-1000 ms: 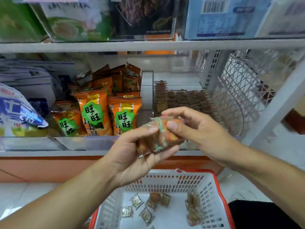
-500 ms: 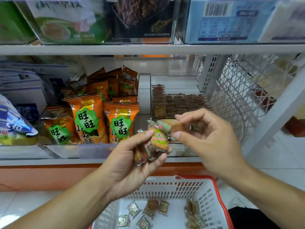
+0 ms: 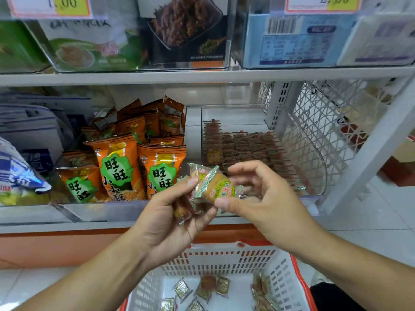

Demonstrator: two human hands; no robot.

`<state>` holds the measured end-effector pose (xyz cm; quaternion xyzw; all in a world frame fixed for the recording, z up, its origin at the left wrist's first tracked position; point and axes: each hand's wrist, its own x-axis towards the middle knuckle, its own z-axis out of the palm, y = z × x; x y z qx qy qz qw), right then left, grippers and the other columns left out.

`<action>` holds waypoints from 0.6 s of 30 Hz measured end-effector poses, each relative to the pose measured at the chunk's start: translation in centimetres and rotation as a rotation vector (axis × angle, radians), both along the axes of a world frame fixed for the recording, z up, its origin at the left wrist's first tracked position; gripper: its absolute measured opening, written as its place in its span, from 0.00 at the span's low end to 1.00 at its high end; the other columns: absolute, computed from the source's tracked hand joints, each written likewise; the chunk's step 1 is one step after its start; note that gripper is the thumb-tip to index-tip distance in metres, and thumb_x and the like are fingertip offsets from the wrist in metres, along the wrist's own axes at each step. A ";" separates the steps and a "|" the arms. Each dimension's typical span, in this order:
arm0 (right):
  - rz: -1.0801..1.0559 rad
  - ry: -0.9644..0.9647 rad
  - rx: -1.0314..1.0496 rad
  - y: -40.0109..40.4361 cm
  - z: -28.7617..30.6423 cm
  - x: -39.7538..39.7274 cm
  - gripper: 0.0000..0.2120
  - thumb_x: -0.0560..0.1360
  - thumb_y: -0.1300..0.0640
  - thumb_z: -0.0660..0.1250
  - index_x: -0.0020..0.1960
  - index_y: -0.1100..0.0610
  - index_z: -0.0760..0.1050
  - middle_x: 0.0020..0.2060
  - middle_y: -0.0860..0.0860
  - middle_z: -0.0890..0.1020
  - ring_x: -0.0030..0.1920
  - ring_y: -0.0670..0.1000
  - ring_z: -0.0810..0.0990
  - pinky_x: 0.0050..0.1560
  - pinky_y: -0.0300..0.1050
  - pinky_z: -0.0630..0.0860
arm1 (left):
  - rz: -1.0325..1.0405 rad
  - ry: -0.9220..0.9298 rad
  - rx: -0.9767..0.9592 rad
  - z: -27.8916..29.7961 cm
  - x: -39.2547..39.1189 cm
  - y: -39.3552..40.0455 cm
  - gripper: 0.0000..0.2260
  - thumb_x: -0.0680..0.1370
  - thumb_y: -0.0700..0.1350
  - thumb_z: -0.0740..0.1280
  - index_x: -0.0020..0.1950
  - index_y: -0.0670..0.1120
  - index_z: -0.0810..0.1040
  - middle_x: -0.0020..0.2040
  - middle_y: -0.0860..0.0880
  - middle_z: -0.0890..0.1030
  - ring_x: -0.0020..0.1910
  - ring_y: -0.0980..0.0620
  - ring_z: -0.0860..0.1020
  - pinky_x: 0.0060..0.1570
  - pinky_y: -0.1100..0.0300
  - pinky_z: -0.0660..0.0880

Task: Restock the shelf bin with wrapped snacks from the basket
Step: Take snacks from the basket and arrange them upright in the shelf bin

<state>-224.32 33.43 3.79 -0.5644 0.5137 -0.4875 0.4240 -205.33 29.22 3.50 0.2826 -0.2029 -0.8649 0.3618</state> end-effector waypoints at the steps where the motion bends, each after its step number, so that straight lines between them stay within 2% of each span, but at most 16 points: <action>1: 0.018 -0.008 0.036 0.0 0.1 -0.1 0.22 0.65 0.45 0.82 0.55 0.45 0.78 0.46 0.47 0.85 0.41 0.44 0.85 0.41 0.35 0.80 | -0.001 0.001 -0.004 -0.1 0.0 -0.1 0.24 0.52 0.42 0.88 0.45 0.40 0.88 0.50 0.37 0.85 0.42 0.45 0.86 0.37 0.56 0.84; 3: 0.028 -0.016 0.062 0.1 0.3 -0.2 0.19 0.65 0.48 0.80 0.52 0.50 0.80 0.43 0.50 0.86 0.37 0.44 0.83 0.39 0.35 0.79 | -0.009 -0.005 -0.020 -0.1 0.0 -0.1 0.24 0.52 0.42 0.88 0.46 0.41 0.88 0.50 0.38 0.85 0.43 0.46 0.86 0.39 0.56 0.85; 5: 0.008 -0.081 0.113 0.0 0.7 -0.2 0.17 0.63 0.49 0.80 0.49 0.52 0.81 0.43 0.53 0.86 0.39 0.47 0.83 0.41 0.38 0.80 | -0.017 -0.010 -0.036 -0.2 0.0 -0.1 0.23 0.54 0.42 0.87 0.47 0.41 0.88 0.52 0.38 0.85 0.45 0.46 0.86 0.40 0.56 0.85; 8: 0.027 -0.505 0.333 -0.2 0.8 -0.1 0.16 0.64 0.55 0.77 0.49 0.61 0.79 0.42 0.58 0.85 0.39 0.49 0.83 0.39 0.38 0.80 | -0.013 -0.033 -0.072 -0.2 -0.1 -0.1 0.18 0.62 0.42 0.82 0.50 0.44 0.88 0.54 0.40 0.85 0.48 0.47 0.86 0.39 0.56 0.84; 9: 0.035 -0.606 0.405 -0.1 1.0 -0.1 0.17 0.65 0.56 0.77 0.50 0.62 0.79 0.42 0.58 0.84 0.38 0.49 0.83 0.38 0.38 0.80 | -0.007 -0.047 -0.092 -0.3 -0.2 -0.1 0.17 0.63 0.42 0.79 0.51 0.44 0.88 0.55 0.41 0.86 0.49 0.47 0.86 0.40 0.56 0.84; 10: 0.050 -0.623 0.448 0.0 1.1 -0.1 0.18 0.65 0.55 0.77 0.51 0.61 0.79 0.43 0.57 0.85 0.38 0.48 0.83 0.37 0.38 0.80 | -0.003 -0.061 -0.113 -0.4 -0.3 0.0 0.17 0.63 0.42 0.78 0.52 0.44 0.88 0.54 0.41 0.86 0.50 0.47 0.86 0.41 0.56 0.84; 13: 0.109 -0.378 0.442 0.0 0.6 -0.2 0.18 0.65 0.45 0.78 0.48 0.54 0.80 0.47 0.56 0.86 0.42 0.47 0.81 0.35 0.40 0.76 | 0.001 -0.140 -0.198 -0.6 -0.4 0.2 0.16 0.64 0.41 0.77 0.51 0.42 0.88 0.50 0.41 0.87 0.50 0.47 0.87 0.44 0.54 0.84; 15: 0.103 -0.248 0.387 -0.2 0.2 -0.4 0.21 0.66 0.42 0.78 0.55 0.49 0.80 0.50 0.55 0.85 0.45 0.49 0.81 0.39 0.43 0.75 | -0.024 -0.196 -0.239 -0.7 -0.3 0.4 0.15 0.67 0.42 0.76 0.53 0.43 0.88 0.51 0.42 0.87 0.51 0.47 0.87 0.46 0.52 0.84; 17: 0.137 -0.155 0.282 -0.7 0.1 -1.0 0.24 0.67 0.43 0.78 0.62 0.39 0.78 0.47 0.50 0.82 0.44 0.50 0.78 0.41 0.44 0.73 | -0.067 -0.226 -0.236 -0.7 -0.1 0.4 0.16 0.69 0.44 0.75 0.56 0.45 0.87 0.54 0.42 0.87 0.53 0.48 0.86 0.45 0.53 0.84; 18: 0.193 -0.109 0.234 -1.0 0.2 -1.3 0.24 0.69 0.44 0.77 0.64 0.37 0.77 0.47 0.47 0.81 0.43 0.50 0.77 0.41 0.43 0.74 | -0.087 -0.226 -0.225 -0.8 -0.1 0.4 0.17 0.69 0.44 0.75 0.57 0.45 0.86 0.55 0.42 0.86 0.53 0.48 0.86 0.45 0.54 0.84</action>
